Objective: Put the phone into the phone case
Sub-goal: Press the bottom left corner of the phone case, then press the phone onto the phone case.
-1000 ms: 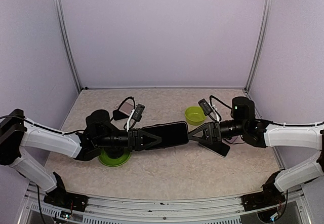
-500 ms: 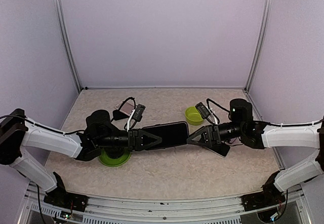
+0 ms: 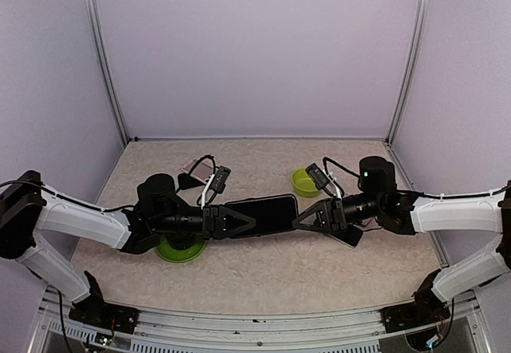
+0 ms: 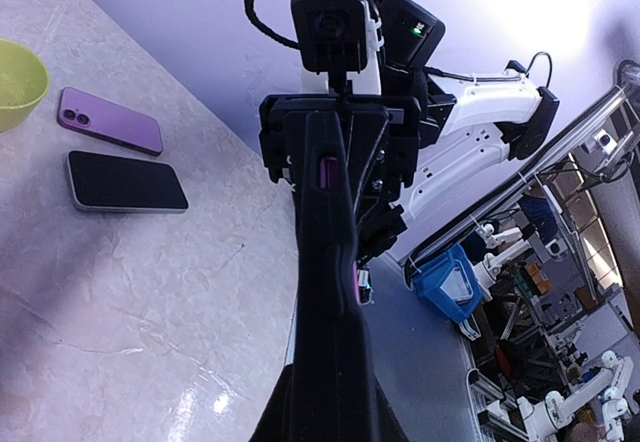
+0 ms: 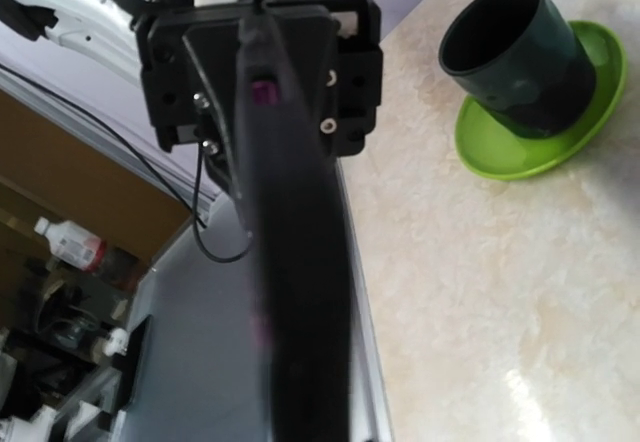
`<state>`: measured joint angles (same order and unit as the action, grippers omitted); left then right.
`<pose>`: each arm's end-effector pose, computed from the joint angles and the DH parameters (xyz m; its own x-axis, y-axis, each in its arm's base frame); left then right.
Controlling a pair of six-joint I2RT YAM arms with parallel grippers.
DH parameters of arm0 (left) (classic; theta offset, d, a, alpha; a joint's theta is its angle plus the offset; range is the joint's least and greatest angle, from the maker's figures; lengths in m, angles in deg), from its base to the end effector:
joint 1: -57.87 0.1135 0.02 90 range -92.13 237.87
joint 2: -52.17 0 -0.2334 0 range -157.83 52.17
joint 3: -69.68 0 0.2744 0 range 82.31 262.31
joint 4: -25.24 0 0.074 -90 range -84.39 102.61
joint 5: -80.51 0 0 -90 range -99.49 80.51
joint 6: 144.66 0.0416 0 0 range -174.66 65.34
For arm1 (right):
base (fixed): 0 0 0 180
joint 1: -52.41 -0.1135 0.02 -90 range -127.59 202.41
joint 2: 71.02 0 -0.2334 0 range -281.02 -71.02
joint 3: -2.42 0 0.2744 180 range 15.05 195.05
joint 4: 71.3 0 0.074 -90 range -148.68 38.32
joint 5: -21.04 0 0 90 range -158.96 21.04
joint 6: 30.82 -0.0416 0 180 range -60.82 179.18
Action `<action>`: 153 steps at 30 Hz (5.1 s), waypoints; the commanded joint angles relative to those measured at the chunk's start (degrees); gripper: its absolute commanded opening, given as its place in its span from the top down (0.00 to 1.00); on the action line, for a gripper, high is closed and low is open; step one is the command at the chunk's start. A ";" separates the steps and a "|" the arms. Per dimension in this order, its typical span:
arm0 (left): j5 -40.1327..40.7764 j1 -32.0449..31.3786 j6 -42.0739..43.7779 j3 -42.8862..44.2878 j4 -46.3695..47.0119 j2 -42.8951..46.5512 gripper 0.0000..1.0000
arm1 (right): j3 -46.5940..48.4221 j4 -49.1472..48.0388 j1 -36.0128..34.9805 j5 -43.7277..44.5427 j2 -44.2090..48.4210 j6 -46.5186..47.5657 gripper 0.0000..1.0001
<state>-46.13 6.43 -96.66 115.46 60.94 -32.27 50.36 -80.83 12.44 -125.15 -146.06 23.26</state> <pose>0.1794 -0.2648 0.1688 -0.6923 0.0072 -0.7215 0.7208 0.0524 -0.6911 0.2051 0.2170 0.1847 -0.7532 -0.2054 -0.6249 -0.6454 0.0470 0.7624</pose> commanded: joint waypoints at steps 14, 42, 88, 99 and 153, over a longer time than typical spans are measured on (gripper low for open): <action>-1.15 0.83 0.26 2.42 1.49 -1.49 1.00 | 1.50 6.09 -0.51 0.56 4.33 7.53 1.00; -1.96 1.42 -1.90 0.25 4.30 -1.82 1.00 | 0.82 4.21 2.70 4.34 7.34 3.80 0.42; -1.27 0.17 -1.54 1.57 3.03 -5.93 1.00 | 4.83 7.75 -0.27 10.31 1.39 6.06 1.00; -1.19 1.23 -1.23 0.62 2.08 -7.21 1.00 | -2.74 -16.64 7.47 -8.46 1.52 -14.09 0.99; 4.38 1.50 0.61 4.11 -8.99 -10.84 1.00 | 10.59 24.52 -3.00 29.76 -2.48 11.99 1.00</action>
<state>-45.04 8.29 -97.84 116.37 55.22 -42.20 58.43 -58.31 10.41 -99.49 -151.02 33.53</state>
